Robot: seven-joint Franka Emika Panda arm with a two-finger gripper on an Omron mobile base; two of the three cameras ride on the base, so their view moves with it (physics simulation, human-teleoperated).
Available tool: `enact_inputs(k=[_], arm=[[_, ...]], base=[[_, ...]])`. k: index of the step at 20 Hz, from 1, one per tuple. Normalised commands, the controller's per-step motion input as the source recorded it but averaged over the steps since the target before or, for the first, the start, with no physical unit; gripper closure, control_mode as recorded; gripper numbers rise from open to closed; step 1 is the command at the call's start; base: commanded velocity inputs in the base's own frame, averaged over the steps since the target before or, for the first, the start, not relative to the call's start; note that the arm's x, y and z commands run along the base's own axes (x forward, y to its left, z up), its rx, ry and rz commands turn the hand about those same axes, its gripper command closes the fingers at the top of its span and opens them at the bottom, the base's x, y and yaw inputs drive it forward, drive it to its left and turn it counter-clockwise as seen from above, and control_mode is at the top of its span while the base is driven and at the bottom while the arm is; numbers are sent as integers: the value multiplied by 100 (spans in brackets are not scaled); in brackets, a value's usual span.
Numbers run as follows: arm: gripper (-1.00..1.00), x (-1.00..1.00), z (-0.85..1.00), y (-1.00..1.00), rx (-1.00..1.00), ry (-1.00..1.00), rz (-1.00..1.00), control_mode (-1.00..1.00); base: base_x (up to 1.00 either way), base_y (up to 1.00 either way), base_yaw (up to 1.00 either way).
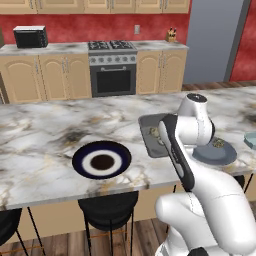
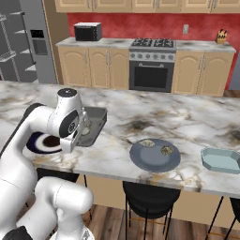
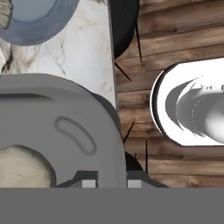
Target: Place two dumplings into each of the tupperware containers and then place the containers in the fridge.
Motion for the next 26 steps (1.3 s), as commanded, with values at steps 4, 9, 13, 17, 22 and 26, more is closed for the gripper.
enact_inputs(k=[4,9,13,17,22,26], arm=[[100,2,0,-12,4,12,0,-100],[100,0,0,-26,15,0,0,-100],[100,-6,0,-1,2,-2,0,-100],[100,-22,0,0,-2,-7,0,-100],[100,-24,8,11,-6,-12,0,-100],[100,-4,20,12,-11,-6,-1,-100]], base=[[0,0,0],[0,0,0],[0,0,0],[0,0,0],[0,0,0],[0,0,0]])
